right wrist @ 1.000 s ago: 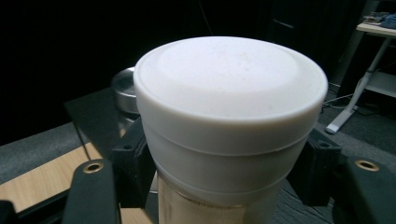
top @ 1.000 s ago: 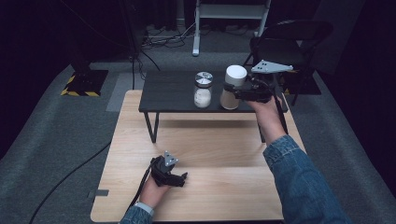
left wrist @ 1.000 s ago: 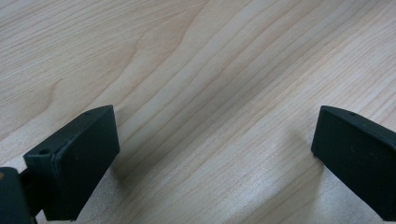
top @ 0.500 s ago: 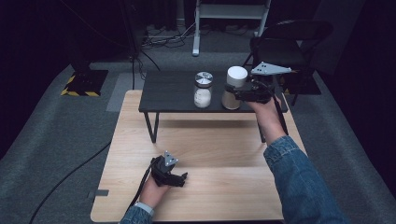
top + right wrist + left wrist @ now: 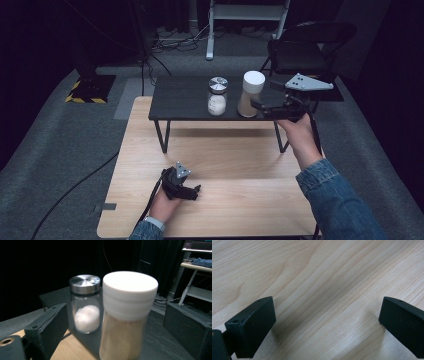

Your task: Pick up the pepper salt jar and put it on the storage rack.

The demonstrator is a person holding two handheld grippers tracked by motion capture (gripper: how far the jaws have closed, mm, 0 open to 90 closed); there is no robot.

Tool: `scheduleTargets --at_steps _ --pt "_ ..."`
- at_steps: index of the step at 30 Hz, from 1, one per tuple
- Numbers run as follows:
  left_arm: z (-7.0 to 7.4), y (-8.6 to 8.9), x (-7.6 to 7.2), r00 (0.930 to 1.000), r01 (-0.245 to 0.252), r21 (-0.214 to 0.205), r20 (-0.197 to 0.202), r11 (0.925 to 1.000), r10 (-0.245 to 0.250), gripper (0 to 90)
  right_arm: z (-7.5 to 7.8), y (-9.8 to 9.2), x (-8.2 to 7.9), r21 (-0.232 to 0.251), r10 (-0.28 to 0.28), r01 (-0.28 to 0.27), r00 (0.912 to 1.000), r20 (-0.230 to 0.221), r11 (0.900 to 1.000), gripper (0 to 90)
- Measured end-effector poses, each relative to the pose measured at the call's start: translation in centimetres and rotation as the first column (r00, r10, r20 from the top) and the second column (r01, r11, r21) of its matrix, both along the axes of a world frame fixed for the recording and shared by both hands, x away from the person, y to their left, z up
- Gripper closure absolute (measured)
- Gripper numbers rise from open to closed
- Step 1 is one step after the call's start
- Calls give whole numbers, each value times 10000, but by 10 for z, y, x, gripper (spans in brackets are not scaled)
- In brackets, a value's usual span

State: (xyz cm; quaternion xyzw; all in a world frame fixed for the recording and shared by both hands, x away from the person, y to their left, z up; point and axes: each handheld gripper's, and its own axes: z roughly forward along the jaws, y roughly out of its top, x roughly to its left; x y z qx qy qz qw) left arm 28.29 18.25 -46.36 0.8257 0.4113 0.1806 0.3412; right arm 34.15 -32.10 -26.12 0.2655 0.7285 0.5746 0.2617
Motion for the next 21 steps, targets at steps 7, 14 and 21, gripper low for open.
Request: scheduleTargets --at_steps 7,14,21 --pt "0 0 0 10000 11 13 0 10000 -11 7 -22 -21 -26 118 210 -209 9997 -140 9997 68" --pt "0 0 0 10000 11 11 0 10000 -11 7 -52 -28 -41 -276 307 -325 9977 -607 9991 68" --pt "0 0 0 10000 10 12 1 10000 -10 7 -89 -32 -53 -786 188 -260 9957 -909 9966 65"
